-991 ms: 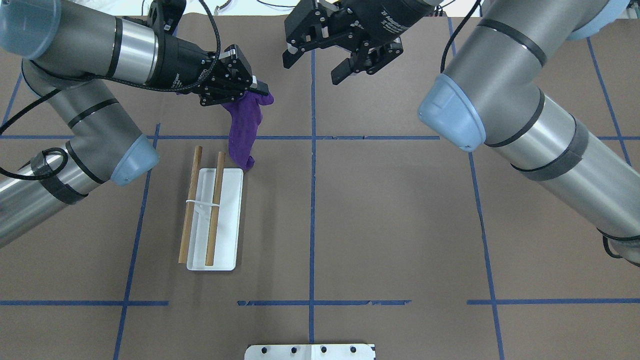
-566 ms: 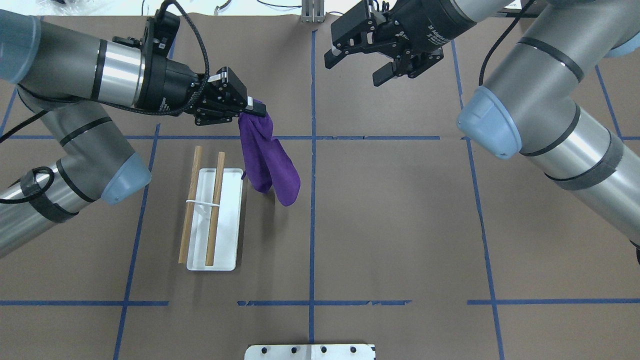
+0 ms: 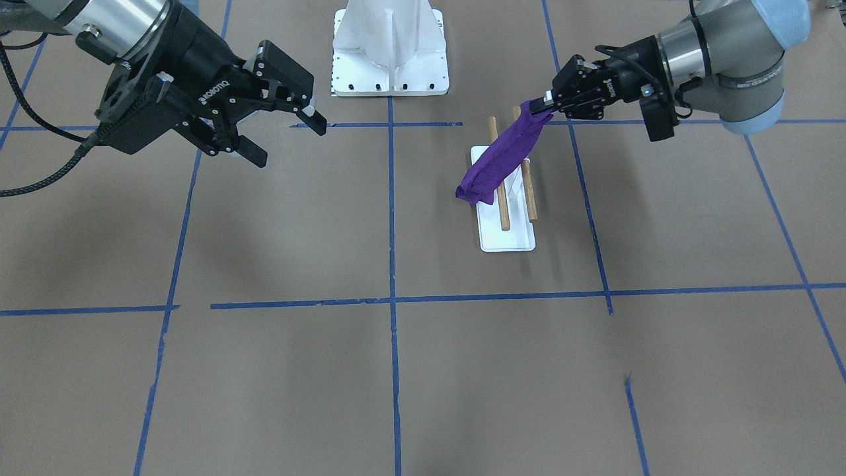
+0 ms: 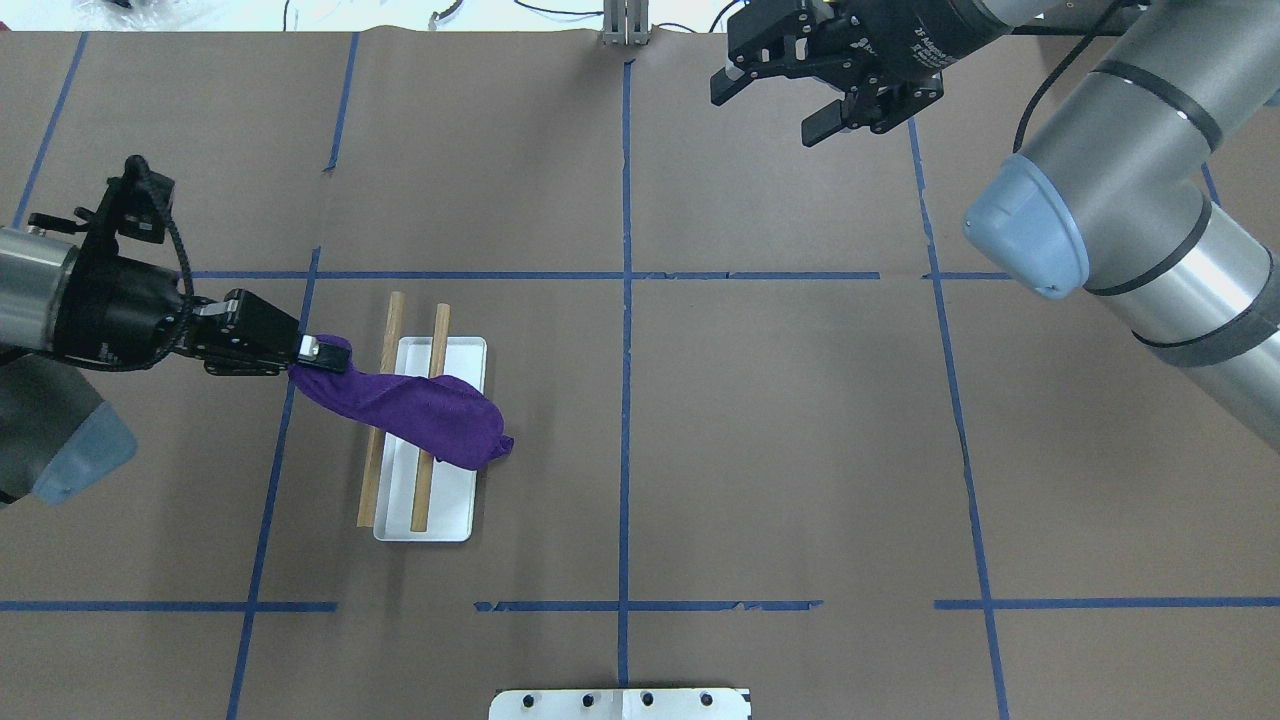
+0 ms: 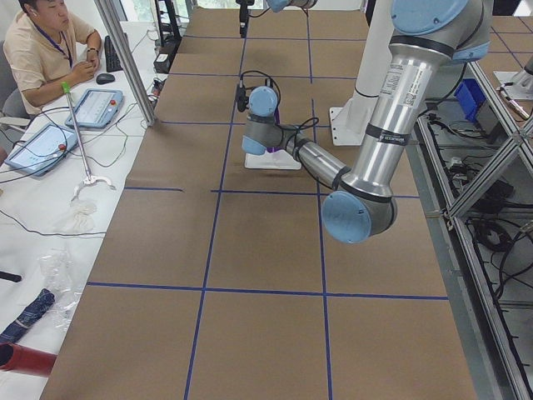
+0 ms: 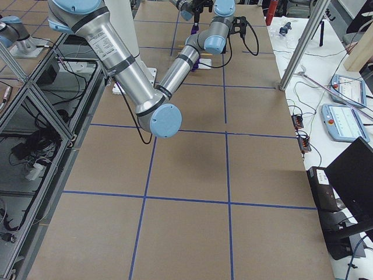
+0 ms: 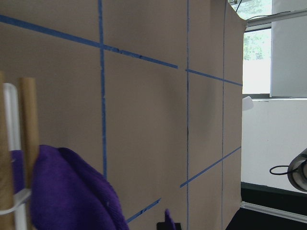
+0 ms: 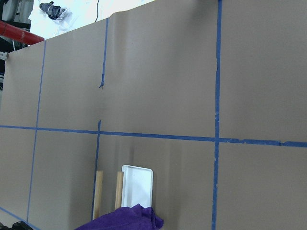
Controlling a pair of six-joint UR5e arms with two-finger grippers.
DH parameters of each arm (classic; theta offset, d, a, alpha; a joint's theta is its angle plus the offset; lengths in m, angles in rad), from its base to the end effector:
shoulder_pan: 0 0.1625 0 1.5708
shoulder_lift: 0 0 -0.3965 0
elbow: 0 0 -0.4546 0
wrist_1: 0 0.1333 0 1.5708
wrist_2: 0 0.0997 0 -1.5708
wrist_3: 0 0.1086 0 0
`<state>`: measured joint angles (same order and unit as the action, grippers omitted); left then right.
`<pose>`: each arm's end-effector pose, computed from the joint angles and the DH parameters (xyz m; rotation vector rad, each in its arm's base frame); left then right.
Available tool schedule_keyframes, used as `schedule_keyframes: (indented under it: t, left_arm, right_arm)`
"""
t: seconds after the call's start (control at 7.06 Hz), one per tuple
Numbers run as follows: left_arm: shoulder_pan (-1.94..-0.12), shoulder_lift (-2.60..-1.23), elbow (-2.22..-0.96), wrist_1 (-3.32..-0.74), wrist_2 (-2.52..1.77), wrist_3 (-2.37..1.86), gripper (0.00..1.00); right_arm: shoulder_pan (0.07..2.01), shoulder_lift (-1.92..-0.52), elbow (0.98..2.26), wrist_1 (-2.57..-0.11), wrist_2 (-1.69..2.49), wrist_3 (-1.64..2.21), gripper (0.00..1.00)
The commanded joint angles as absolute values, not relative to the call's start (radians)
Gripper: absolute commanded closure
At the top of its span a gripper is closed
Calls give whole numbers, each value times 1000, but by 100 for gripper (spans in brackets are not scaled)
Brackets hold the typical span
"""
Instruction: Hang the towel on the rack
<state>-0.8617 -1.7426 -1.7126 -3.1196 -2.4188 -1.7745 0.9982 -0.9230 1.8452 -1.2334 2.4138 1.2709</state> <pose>0.3125 -0.4439 0.2968 0.0089 1.7621 0.0184 -0.2883 -0.5437 0.0436 0.1330 -1.3594 0.0559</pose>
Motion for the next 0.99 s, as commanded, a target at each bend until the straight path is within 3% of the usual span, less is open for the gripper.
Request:
schedule_keyframes:
  t: [0.0, 0.57, 0.71, 0.85]
  left_arm:
    - [-903, -1703, -1627, -3165, -2419, -1737, 100]
    - [-900, -1692, -1557, -3162, -2404, -1651, 97]
    - [-896, -1692, -1519, -3163, -2395, -1649, 91]
    - [-899, -1690, -1513, -3160, -2388, -1648, 42]
  right_arm:
    - [1037, -972, 1839, -1235, 2411, 1270, 0]
    - [1054, -1032, 1842, -1233, 2381, 1256, 0]
    - [1054, -1041, 1842, -1233, 2379, 1256, 0]
    - [1057, -1049, 1844, -1233, 2376, 1256, 0]
